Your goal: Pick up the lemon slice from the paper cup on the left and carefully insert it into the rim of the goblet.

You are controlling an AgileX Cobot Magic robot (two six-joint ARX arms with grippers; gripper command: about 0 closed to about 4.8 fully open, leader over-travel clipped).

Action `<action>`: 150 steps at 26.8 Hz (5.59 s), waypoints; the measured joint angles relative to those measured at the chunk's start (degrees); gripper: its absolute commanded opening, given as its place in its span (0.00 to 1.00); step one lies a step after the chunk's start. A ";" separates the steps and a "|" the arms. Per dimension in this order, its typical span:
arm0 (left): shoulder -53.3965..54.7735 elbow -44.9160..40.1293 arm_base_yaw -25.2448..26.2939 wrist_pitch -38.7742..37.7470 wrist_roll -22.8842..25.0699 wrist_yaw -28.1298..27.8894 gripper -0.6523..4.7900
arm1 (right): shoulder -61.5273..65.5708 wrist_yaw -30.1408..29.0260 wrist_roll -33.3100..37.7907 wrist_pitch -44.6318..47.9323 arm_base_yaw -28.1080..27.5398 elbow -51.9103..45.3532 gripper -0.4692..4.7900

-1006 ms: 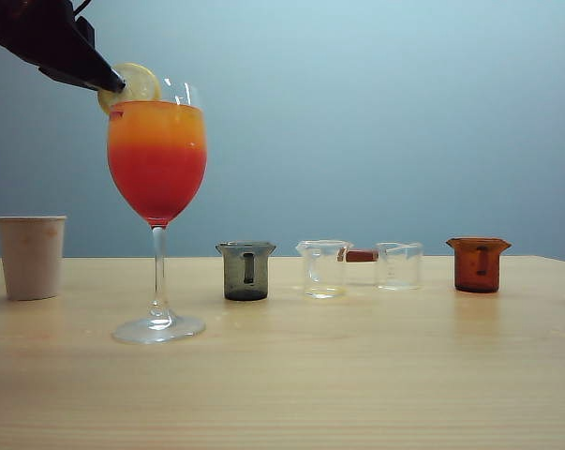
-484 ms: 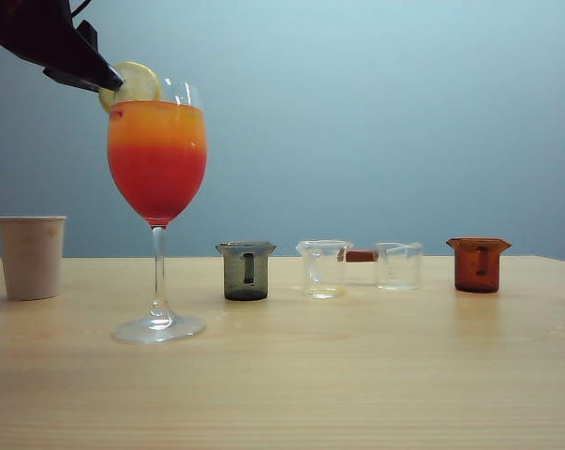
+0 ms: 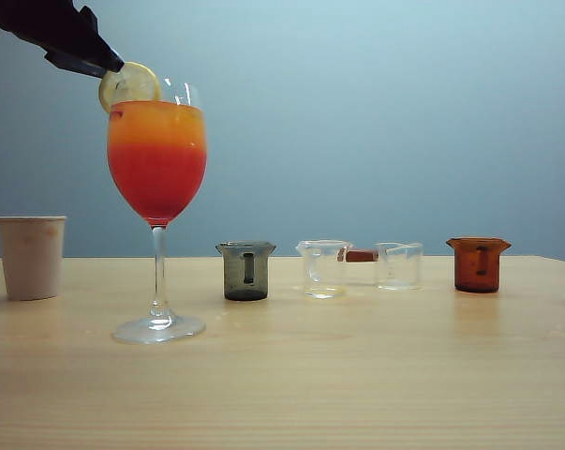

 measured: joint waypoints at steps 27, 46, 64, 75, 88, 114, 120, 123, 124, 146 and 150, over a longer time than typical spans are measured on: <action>-13.66 0.02 -1.07 -8.22 -17.46 -4.28 0.11 | 0.00 0.00 -2.95 0.00 0.00 0.00 0.09; -23.54 -3.06 -10.16 -5.88 -38.38 -19.71 0.11 | -0.02 -1.20 -4.79 0.09 0.31 0.00 0.09; -43.23 -25.22 -24.24 14.29 -60.83 -40.92 0.11 | -0.07 -1.46 -4.81 0.98 0.33 0.00 0.09; -44.26 -40.89 -40.39 32.83 -64.35 -56.78 0.11 | -0.04 -1.46 -4.81 1.01 0.33 0.00 0.09; -54.88 -49.13 -40.79 40.74 -64.13 -61.53 0.11 | -0.04 -1.44 -4.81 1.01 0.33 0.00 0.09; -71.69 -72.63 -40.33 69.48 -61.99 -57.57 0.11 | -0.04 -1.42 -4.81 0.44 0.31 0.00 0.09; -76.61 -74.90 -30.23 70.40 -62.18 -55.45 0.11 | -0.04 -1.44 -4.81 0.44 0.33 0.00 0.09; -78.75 -76.04 -22.95 70.49 -62.23 -52.65 0.11 | -0.04 -1.42 -4.81 0.46 0.33 0.00 0.09; -79.36 -76.41 -21.09 70.49 -62.40 -52.17 0.11 | -0.04 -1.44 -4.81 0.44 0.33 0.00 0.09; -89.83 -87.08 -4.20 71.97 -67.78 -53.90 0.11 | -0.02 -1.42 -4.81 0.44 0.33 0.00 0.09; -90.18 -88.56 -4.20 71.97 -67.84 -54.40 0.11 | -0.02 -1.44 -4.81 0.39 0.33 0.00 0.09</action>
